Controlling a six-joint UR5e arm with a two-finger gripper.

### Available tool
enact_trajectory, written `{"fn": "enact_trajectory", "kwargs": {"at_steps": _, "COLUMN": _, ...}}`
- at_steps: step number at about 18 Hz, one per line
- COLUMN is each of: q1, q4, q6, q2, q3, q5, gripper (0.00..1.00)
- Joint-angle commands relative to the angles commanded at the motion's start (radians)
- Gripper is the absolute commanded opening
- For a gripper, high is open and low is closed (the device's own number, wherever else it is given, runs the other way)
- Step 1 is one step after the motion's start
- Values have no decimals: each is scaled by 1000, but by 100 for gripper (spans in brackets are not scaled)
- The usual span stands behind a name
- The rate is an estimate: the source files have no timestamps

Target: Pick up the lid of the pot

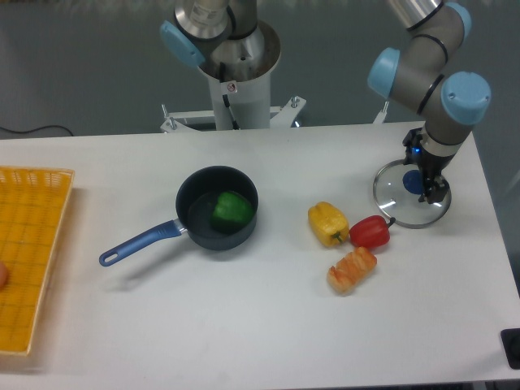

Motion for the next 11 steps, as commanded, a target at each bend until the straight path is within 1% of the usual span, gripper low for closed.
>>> {"fn": "enact_trajectory", "kwargs": {"at_steps": 11, "q1": 0, "q4": 2, "q6": -2, "q2": -17, "q3": -2, "q5": -2, "gripper": 99}}
